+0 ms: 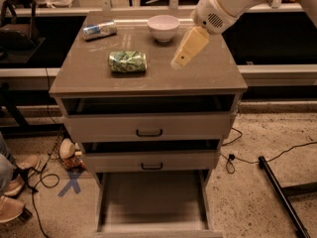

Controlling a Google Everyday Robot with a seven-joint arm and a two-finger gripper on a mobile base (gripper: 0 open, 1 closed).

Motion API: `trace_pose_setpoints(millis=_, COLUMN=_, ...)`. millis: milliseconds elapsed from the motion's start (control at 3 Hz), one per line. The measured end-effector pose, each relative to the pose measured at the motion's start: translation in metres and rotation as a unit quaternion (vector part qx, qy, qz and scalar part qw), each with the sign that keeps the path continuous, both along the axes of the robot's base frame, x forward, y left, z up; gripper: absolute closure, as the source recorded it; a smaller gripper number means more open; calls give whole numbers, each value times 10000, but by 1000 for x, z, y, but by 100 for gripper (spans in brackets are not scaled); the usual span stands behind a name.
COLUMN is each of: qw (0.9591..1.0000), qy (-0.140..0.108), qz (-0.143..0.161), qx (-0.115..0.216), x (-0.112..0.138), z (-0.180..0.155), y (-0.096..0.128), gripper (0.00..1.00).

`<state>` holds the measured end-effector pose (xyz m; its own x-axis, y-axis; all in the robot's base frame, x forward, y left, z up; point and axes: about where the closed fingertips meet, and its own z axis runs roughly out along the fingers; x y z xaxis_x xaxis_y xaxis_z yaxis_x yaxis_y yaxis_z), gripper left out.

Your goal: Place green can into bottom drawer

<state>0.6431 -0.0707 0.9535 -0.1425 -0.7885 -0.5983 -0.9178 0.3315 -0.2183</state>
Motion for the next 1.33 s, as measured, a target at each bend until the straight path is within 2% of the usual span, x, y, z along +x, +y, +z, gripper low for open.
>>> trace_pose_setpoints(millis=333, qw=9992, qy=79, qz=224, qx=-331, x=30, z=-30, y=26, gripper=0)
trace_pose_setpoints(millis=667, qw=9960, qy=212, qz=487, qx=-712, x=63, z=-63, y=64, gripper=0)
trace_pose_setpoints(millis=1000, qw=9912, qy=361, qz=658, qx=-1095, x=86, z=-91, y=93, gripper=0)
trace_pose_setpoints(millis=1333, qw=9859, qy=430, qz=772, qx=-1422, x=97, z=-108, y=115, gripper=0)
